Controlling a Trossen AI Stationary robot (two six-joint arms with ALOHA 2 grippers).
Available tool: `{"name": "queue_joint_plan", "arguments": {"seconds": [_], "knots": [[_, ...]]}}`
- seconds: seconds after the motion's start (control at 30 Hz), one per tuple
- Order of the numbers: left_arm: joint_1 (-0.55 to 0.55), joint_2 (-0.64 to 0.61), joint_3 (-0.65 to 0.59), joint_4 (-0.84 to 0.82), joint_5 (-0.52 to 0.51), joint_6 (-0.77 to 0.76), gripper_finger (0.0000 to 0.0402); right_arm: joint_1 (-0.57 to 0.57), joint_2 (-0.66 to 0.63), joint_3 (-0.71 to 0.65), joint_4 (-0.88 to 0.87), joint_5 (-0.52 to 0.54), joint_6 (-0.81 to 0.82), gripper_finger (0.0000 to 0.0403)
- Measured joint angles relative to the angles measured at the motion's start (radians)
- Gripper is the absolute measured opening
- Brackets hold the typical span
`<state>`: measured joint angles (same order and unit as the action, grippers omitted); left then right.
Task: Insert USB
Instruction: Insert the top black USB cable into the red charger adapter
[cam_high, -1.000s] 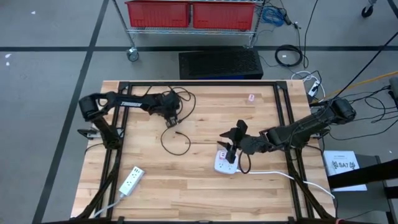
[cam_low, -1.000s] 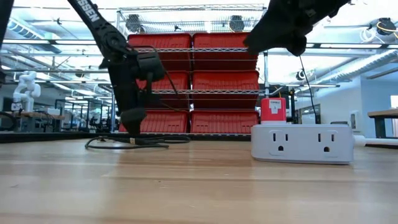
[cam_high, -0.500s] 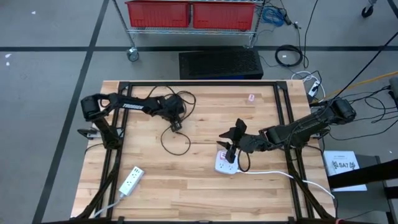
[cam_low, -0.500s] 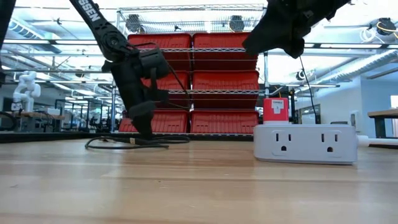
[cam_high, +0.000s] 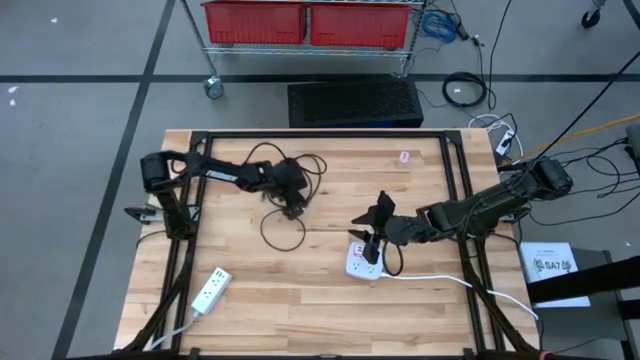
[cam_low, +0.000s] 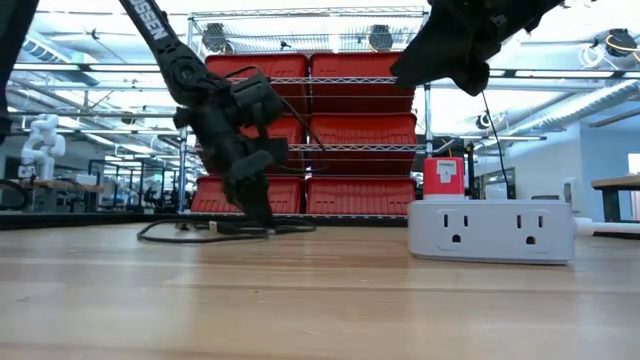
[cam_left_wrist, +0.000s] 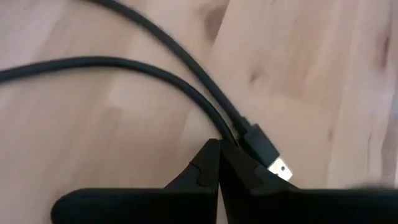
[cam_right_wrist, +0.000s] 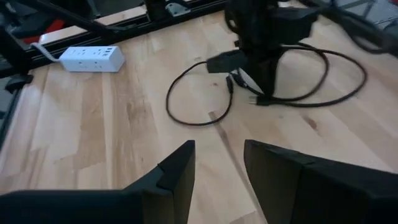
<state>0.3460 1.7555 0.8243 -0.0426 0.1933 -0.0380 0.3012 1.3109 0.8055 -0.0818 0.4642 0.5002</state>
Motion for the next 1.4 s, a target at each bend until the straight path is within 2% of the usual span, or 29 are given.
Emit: {"name": "queue_joint_plan", "arguments": {"seconds": [0.2,0.53,0.73,0.9,1.17,1.27,1.4], "knots": [[-0.019,0.113,-0.001,0.217,0.032,-0.059,0.0011,-0.025,0.000,-0.001,-0.006,-0.022,0.053,0.0130],[-0.049,0.193,0.003,0.516,0.083,-0.165,0.0011,-0.156,0.006,-0.001,-0.086,-0.068,0.196,0.0154],[-0.080,0.291,0.113,0.543,0.115,-0.167,0.0011,-0.276,0.093,-0.001,-0.089,-0.101,0.233,0.0183],[-0.111,0.354,0.204,0.549,0.124,-0.158,0.0010,-0.362,0.177,-0.001,-0.102,-0.119,0.249,0.0191],[-0.122,0.334,0.209,0.531,0.124,-0.167,0.0003,-0.497,0.278,-0.001,-0.111,-0.131,0.300,0.0192],[-0.122,0.332,0.208,0.524,0.123,-0.167,0.0003,-0.529,0.320,-0.001,-0.054,-0.135,0.294,0.0192],[-0.121,0.332,0.204,0.523,0.119,-0.167,0.0002,-0.562,0.395,0.000,0.078,-0.195,0.276,0.0192]]}}
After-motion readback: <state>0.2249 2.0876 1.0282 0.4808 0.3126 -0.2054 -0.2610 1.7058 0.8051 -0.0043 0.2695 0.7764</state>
